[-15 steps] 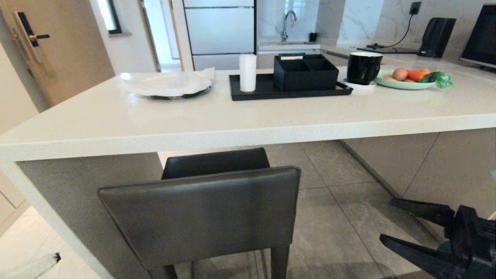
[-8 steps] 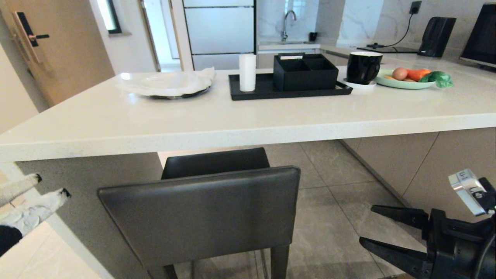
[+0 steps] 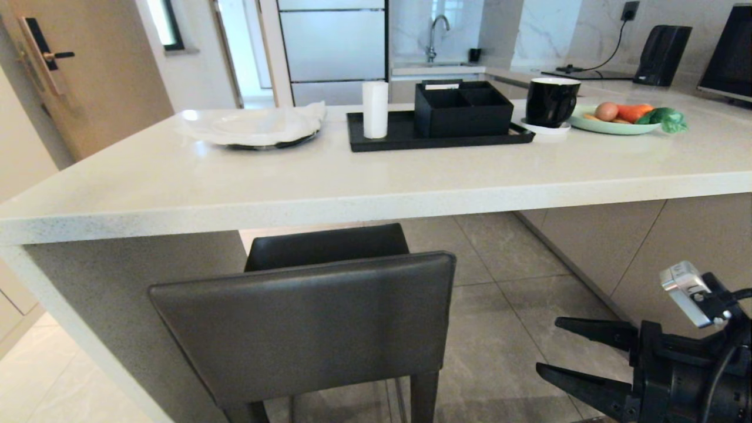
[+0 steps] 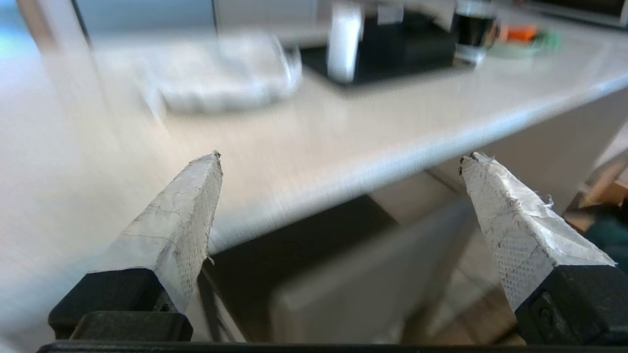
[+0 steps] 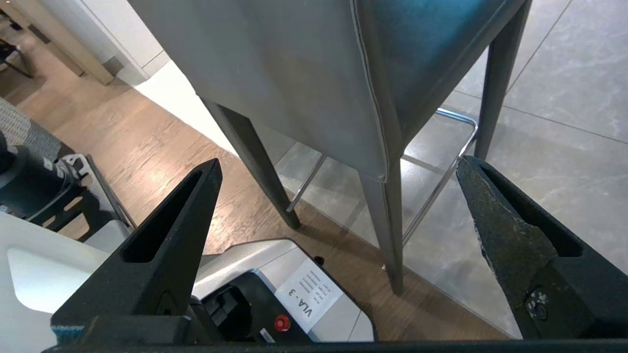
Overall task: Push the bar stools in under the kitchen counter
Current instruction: Pull the gray chair out from under the dining table
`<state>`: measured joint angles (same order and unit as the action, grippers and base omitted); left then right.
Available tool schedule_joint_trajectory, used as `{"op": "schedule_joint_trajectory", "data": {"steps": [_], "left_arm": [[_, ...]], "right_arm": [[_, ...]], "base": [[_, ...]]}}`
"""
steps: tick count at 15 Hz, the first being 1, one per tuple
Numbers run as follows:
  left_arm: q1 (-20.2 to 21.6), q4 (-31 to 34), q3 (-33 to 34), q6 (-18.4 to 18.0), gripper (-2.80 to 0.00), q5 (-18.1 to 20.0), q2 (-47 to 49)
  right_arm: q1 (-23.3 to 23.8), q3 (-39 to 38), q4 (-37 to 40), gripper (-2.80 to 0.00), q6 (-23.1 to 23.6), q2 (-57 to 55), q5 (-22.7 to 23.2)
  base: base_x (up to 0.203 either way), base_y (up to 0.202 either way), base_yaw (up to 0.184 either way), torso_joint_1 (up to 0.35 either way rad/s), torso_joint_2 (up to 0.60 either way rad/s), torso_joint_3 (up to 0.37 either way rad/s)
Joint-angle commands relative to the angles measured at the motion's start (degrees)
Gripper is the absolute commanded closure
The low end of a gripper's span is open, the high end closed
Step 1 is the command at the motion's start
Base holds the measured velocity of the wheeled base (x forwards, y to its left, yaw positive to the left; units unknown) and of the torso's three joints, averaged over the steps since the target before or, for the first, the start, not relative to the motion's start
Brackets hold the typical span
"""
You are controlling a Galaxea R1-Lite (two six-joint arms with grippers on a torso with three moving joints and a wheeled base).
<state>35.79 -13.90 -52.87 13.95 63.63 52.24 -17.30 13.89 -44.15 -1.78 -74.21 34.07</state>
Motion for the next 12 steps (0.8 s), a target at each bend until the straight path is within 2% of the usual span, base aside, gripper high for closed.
{"op": "schedule_joint_trajectory", "data": {"steps": [1,3,4,5,7,8,10,12], "left_arm": [[7.6,-0.6,-7.5,4.1,-2.8,5.0,4.1],[9.9,-5.7,-8.2,5.5,-2.8,6.9,6.0],[10.9,-11.1,-5.0,5.6,-2.8,7.9,7.2],[12.1,-17.5,0.1,5.7,-2.8,9.7,8.6],[17.4,-32.4,13.4,5.9,-2.8,17.0,11.7],[20.2,-38.2,18.9,5.9,-2.8,19.5,12.8],[23.5,-48.3,29.6,5.3,-2.8,22.2,14.6],[24.6,-57.0,36.6,1.7,-2.8,23.4,19.9]], "right_arm": [[-0.1,-0.1,-1.1,-2.8,-0.1,-1.4,0.2],[-0.1,-1.7,-5.4,-2.8,-0.2,-3.6,0.2],[0.0,-2.9,-7.7,-2.8,-0.2,-4.8,0.1],[0.1,-3.7,-9.4,-2.8,-0.2,-5.7,0.1],[0.2,-4.1,-10.7,-2.8,-0.3,-6.8,0.1],[0.2,-4.2,-10.8,-2.8,-0.3,-7.0,0.1],[0.2,-4.4,-10.9,-2.8,-0.3,-7.1,0.1],[0.2,-4.7,-11.3,-2.8,-0.3,-7.1,0.1]], "base": [[0.0,0.0,0.0,0.0,0.0,0.0],[0.0,0.0,0.0,0.0,0.0,0.0],[0.0,0.0,0.0,0.0,0.0,0.0],[0.0,0.0,0.0,0.0,0.0,0.0],[0.0,0.0,0.0,0.0,0.0,0.0],[0.0,0.0,0.0,0.0,0.0,0.0],[0.0,0.0,0.0,0.0,0.0,0.0],[0.0,0.0,0.0,0.0,0.0,0.0]]}}
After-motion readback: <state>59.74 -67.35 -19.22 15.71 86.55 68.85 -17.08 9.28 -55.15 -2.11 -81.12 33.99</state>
